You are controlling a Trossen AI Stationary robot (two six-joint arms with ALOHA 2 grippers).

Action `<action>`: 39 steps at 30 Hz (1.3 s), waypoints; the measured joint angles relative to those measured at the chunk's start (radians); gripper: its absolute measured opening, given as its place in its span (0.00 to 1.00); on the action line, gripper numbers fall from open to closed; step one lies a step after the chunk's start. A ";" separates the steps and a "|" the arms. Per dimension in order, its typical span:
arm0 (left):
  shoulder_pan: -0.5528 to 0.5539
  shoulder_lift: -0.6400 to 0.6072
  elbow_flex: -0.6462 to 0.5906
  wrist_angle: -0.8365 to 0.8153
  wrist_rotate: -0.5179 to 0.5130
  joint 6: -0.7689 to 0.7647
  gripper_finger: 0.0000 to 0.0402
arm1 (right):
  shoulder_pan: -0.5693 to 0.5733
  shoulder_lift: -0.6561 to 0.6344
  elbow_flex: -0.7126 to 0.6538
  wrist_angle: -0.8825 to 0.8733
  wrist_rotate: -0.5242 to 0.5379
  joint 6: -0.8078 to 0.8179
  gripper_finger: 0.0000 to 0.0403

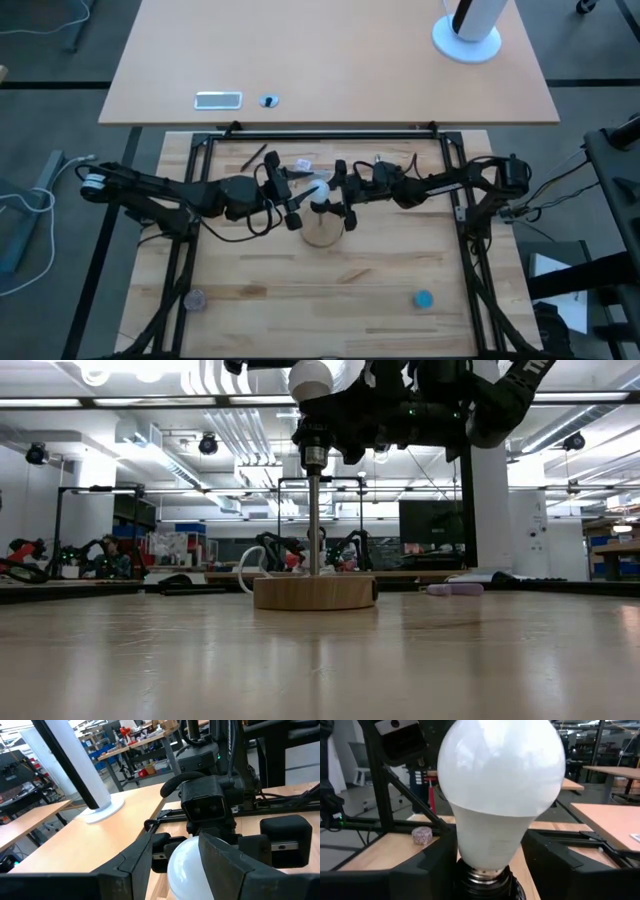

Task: Screw lightbulb
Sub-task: Insert the lightbulb into the brown lamp

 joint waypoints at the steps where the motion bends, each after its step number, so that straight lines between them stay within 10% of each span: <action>1: 0.000 0.000 0.000 0.000 0.000 0.000 0.39 | 0.000 -0.011 0.000 -0.024 0.006 -0.005 0.55; 39: 0.004 0.012 0.001 0.029 0.016 -0.004 0.39 | 0.013 -0.340 0.000 -0.523 0.104 -0.073 0.56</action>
